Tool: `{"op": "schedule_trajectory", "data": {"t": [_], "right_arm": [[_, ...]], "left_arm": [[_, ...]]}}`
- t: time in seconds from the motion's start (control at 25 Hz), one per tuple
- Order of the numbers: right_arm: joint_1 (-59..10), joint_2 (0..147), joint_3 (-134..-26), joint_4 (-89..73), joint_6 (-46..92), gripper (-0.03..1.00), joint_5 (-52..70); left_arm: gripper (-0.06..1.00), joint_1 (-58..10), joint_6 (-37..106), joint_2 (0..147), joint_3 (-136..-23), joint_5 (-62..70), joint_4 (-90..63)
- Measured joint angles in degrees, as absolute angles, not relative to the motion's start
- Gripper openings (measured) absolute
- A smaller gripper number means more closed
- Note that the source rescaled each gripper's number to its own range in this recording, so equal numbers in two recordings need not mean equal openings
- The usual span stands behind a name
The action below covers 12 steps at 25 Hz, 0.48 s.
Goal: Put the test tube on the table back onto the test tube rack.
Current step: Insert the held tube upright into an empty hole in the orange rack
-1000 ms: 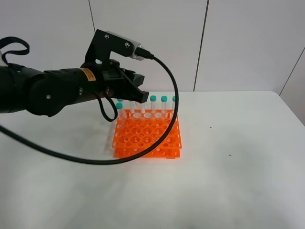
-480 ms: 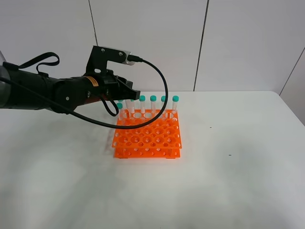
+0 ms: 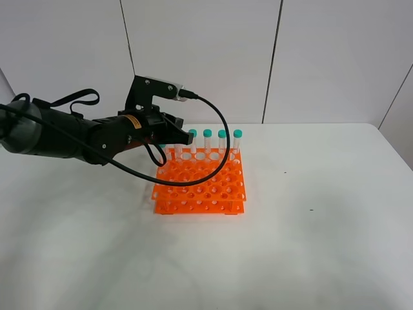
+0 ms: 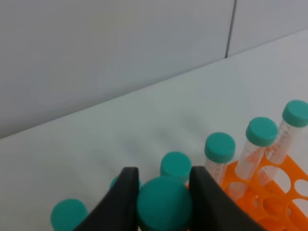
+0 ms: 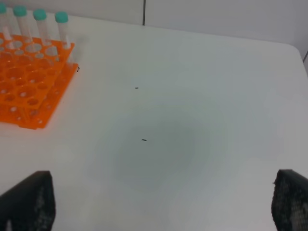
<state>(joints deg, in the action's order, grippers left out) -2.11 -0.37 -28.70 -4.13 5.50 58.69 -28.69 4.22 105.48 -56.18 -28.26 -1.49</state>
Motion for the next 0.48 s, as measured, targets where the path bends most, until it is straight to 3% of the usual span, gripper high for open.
{"op": "schedule_trajectory", "data": {"t": [0.48], "right_arm": [[-2.1,-0.4,-28.7,-4.2,5.5,1.0,58.7]], "left_arm": [[0.0,-28.7,4.3,109.3,-56.3,-30.5,-1.3]]}}
